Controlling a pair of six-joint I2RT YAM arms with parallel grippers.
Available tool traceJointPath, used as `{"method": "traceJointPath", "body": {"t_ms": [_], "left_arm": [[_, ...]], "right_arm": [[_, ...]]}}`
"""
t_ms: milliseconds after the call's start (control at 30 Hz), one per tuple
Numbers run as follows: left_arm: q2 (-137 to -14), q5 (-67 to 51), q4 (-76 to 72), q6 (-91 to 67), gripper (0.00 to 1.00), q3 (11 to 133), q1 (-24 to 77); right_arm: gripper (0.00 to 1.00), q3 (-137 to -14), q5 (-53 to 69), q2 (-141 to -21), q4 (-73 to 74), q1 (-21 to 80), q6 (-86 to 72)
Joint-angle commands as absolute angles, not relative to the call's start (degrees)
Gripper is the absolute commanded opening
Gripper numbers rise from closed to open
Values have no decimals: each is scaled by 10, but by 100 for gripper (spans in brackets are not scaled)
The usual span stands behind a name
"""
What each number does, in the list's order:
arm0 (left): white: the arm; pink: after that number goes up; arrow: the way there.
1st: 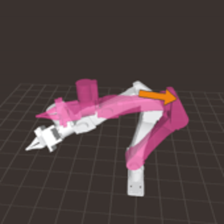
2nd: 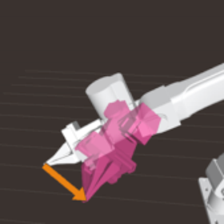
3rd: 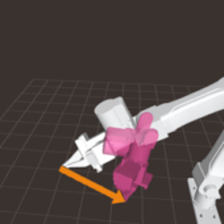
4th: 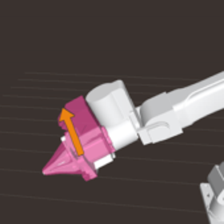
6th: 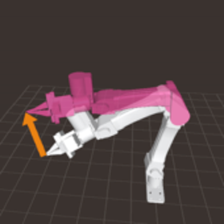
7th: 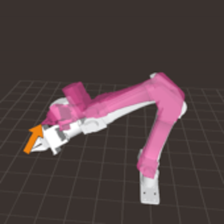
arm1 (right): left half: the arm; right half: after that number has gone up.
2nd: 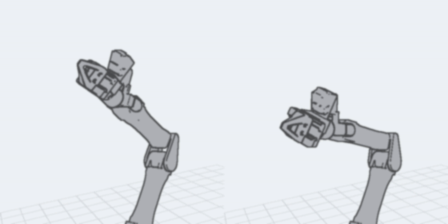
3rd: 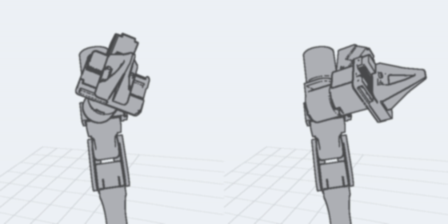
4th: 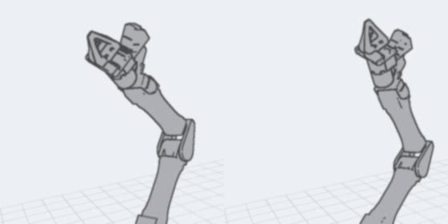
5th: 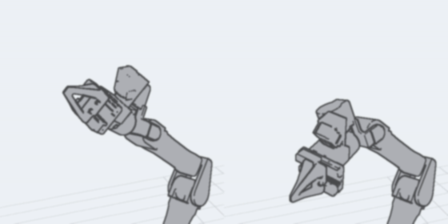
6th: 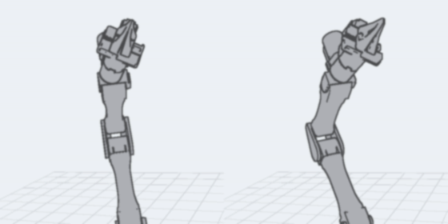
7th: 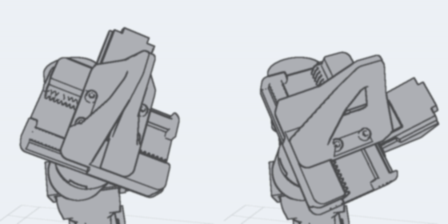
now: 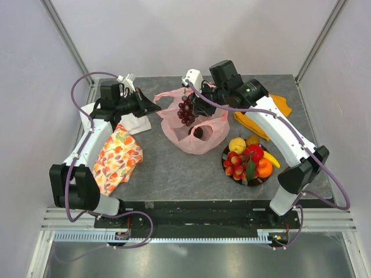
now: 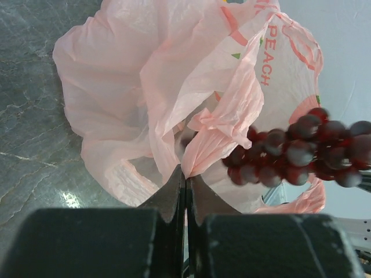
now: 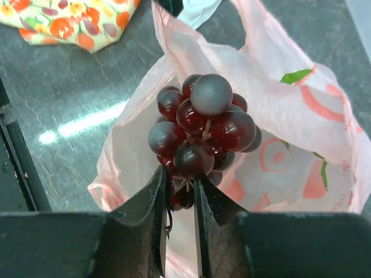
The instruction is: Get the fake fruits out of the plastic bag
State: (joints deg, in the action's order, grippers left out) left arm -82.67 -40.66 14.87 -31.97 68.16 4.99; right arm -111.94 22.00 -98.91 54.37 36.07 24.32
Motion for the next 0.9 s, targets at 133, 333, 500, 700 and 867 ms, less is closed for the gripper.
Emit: {"method": "traceJointPath", "body": {"t_ms": [133,333,500,700,867], "left_arm": [[-801,-413,139,-314,1,684,49],[-785,-412,140,-309,2,657,49],[-781,-412,142,-303,2,650,49],[-787,-417,143,-306,2,647,49],[-787,-419,144,-306,1,648,49]], "right_arm": [[16,-1028,269,-954,528,366,236],[24,-840,254,-911,540,373,234],[81,-816,241,-928,587,375,256],[98,-971,230,-980,606,358,285],[98,-980,190,-1024,564,358,258]]}}
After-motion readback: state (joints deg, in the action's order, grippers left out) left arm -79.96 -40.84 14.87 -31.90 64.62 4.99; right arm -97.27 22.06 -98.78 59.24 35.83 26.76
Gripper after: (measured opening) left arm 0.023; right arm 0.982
